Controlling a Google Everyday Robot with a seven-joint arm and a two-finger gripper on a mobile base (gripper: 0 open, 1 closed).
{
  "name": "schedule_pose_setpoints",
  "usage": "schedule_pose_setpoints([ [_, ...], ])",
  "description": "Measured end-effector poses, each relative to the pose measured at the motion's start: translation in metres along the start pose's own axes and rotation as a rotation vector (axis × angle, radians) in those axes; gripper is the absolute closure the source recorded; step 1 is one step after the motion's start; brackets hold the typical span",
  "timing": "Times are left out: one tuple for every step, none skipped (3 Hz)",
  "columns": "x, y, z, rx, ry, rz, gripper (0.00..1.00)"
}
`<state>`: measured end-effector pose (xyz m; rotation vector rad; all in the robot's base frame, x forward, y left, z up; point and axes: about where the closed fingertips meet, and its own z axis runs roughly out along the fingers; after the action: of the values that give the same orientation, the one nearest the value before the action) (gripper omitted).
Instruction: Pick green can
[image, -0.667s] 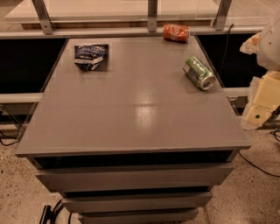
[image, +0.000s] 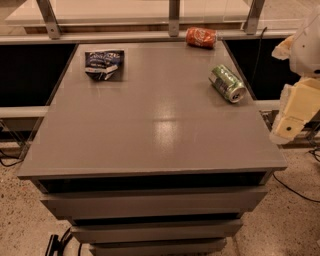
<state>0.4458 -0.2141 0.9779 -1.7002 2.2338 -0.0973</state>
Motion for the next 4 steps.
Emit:
schedule_pose_setpoints([
  [-0.013, -0.029, 0.012, 0.025, -0.015, 0.055, 0.00],
  [-0.025, -0.069, 0.034, 0.062, -0.032, 0.156, 0.00],
  [-0.029, -0.109, 0.058, 0.098, -0.040, 0.296, 0.00],
  [-0.030, -0.111, 0.061, 0.097, -0.042, 0.330, 0.00],
])
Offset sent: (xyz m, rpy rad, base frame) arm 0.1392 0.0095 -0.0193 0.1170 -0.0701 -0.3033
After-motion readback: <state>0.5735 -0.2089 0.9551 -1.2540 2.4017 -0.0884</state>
